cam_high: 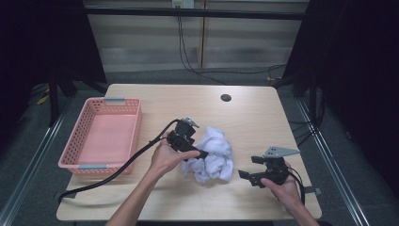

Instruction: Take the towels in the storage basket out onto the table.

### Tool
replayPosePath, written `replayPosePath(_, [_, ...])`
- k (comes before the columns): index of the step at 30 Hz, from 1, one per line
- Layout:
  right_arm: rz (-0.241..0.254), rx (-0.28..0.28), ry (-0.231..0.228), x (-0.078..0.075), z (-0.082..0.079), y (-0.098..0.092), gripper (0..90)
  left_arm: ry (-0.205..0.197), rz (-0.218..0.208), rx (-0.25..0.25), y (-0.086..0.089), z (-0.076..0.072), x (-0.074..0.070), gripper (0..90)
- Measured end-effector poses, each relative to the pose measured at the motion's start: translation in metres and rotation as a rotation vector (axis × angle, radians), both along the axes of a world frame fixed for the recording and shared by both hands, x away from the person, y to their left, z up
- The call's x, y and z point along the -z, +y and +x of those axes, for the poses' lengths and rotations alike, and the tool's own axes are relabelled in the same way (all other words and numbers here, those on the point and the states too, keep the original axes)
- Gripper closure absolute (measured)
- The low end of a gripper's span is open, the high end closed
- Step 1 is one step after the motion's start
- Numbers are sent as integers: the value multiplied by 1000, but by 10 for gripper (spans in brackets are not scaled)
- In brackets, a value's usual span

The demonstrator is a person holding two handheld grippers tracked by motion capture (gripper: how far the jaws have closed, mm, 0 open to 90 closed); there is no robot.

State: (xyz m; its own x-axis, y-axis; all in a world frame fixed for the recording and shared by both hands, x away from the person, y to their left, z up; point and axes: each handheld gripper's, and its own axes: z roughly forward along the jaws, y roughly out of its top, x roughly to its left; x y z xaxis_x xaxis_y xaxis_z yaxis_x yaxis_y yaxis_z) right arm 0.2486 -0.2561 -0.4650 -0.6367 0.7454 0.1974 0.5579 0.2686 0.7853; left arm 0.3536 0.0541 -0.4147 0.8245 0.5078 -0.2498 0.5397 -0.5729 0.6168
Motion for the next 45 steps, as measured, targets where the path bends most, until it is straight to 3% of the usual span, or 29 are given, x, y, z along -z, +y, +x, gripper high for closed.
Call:
replayPosePath(2, [6, -23, -9, -5, 2, 7, 156, 0, -11, -5, 7, -5, -3, 216])
replayPosePath(4, [9, -41, -16, -9, 3, 14, 167, -25, 8, -4, 11, -12, -7, 231])
replayPosePath(6, [21, -75, -16, -11, 6, 22, 268, -30, -23, 1, 16, -20, -8, 292])
replayPosePath(9, [11, -108, -11, -10, 12, 37, 283, -55, -12, -17, 21, -30, -9, 322])
replayPosePath(10, [6, -120, -8, -9, 16, 42, 283, -47, -22, -9, 23, -32, -9, 333])
replayPosePath(13, [-9, -128, 12, -4, 28, 55, 265, -39, -43, -19, 29, -41, -3, 351])
replayPosePath(18, [-80, -148, 36, 10, 42, 70, 204, -21, -52, -23, 40, -59, 14, 350])
replayPosePath(19, [-102, -148, 36, 12, 44, 73, 202, -23, -63, -32, 42, -60, 17, 349])
replayPosePath(21, [-92, -152, 35, 16, 47, 76, 217, -22, -85, -39, 43, -56, 23, 349])
replayPosePath(25, [-84, -150, 60, 20, 51, 79, 351, -42, -90, -68, 39, -39, 38, 342])
replayPosePath(26, [-76, -154, 68, 22, 52, 79, 462, -42, -87, -74, 39, -34, 42, 341])
replayPosePath(27, [-54, -182, 82, 24, 53, 79, 520, -35, -96, -75, 38, -31, 46, 341])
replayPosePath(28, [-56, -174, 80, 24, 52, 80, 541, -32, -94, -60, 37, -28, 50, 352])
replayPosePath(29, [-59, -178, 72, 24, 51, 81, 598, -41, -82, -53, 35, -27, 54, 392])
replayPosePath(31, [-60, -175, 60, 21, 50, 80, 696, -43, -77, -34, 34, -26, 58, 645])
replayPosePath(33, [-40, -162, 61, 17, 51, 74, 755, -21, -135, -33, 37, -25, 54, 855])
replayPosePath(34, [-34, -150, 52, 14, 51, 70, 780, -23, -151, -36, 40, -26, 50, 877])
replayPosePath(36, [-2, -127, 38, 5, 52, 60, 799, -56, -164, -33, 45, -30, 38, 881])
replayPosePath(41, [43, -51, -20, -18, 53, 31, 808, -99, -279, -57, 66, -39, 2, 882])
replayPosePath(45, [65, 18, -54, -33, 55, 6, 808, -125, -330, -88, 82, -50, -26, 882])
